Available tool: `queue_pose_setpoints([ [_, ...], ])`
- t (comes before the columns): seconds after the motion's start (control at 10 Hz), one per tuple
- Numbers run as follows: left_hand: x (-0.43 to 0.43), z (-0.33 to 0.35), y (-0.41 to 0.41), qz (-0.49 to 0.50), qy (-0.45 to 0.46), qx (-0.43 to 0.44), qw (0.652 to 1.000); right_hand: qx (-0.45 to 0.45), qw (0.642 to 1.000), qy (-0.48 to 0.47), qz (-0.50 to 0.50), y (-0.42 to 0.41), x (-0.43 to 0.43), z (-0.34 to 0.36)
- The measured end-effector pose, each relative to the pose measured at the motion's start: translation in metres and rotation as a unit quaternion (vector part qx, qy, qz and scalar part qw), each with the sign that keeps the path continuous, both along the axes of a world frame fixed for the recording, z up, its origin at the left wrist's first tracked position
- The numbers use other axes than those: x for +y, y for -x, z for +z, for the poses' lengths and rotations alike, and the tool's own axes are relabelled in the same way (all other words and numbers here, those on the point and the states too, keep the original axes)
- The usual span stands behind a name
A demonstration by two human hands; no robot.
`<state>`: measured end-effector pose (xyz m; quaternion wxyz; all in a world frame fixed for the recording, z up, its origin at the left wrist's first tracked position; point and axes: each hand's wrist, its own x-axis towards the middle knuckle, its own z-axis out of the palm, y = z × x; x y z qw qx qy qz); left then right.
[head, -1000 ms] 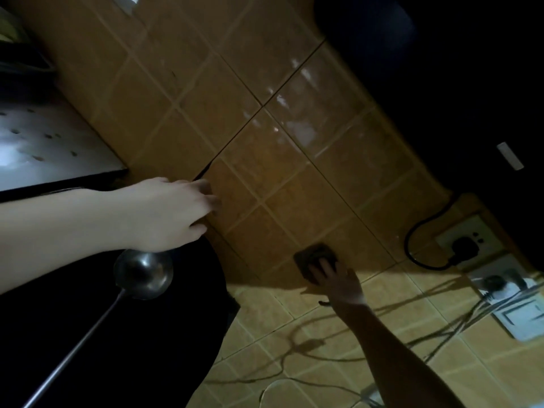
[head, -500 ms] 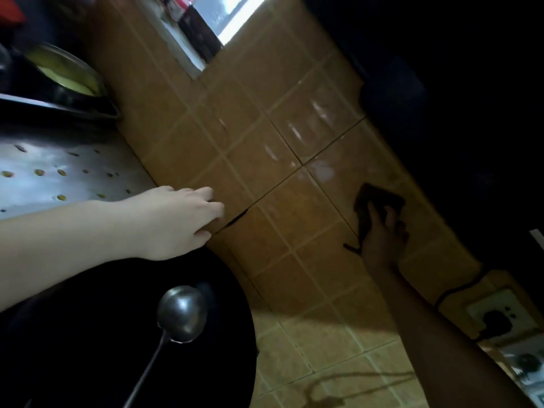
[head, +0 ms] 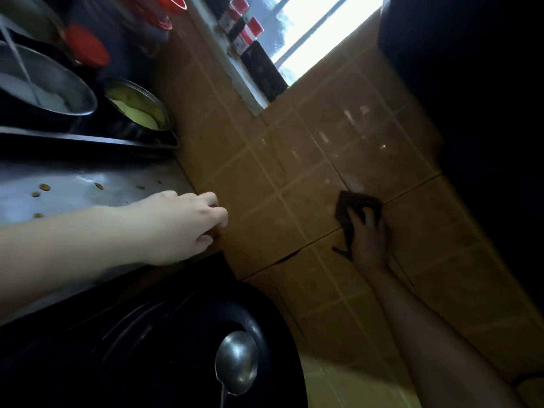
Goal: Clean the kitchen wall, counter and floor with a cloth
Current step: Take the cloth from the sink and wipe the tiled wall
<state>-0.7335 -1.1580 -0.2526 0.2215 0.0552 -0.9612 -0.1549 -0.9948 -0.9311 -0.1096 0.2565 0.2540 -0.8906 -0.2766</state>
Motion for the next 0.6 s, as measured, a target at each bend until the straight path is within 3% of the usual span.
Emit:
queue_pose_setpoints([
  [0.5, -0.059, 0.008, -0.005, 0.000, -0.035, -0.044, 0.998, -0.017, 0.997, -0.052, 0.046, 0.024, -0.103, -0.035],
  [0.6, -0.050, 0.005, -0.005, -0.011, -0.061, -0.042, 0.997, -0.013, 0.989, -0.142, 0.026, 0.021, -0.100, -0.052],
])
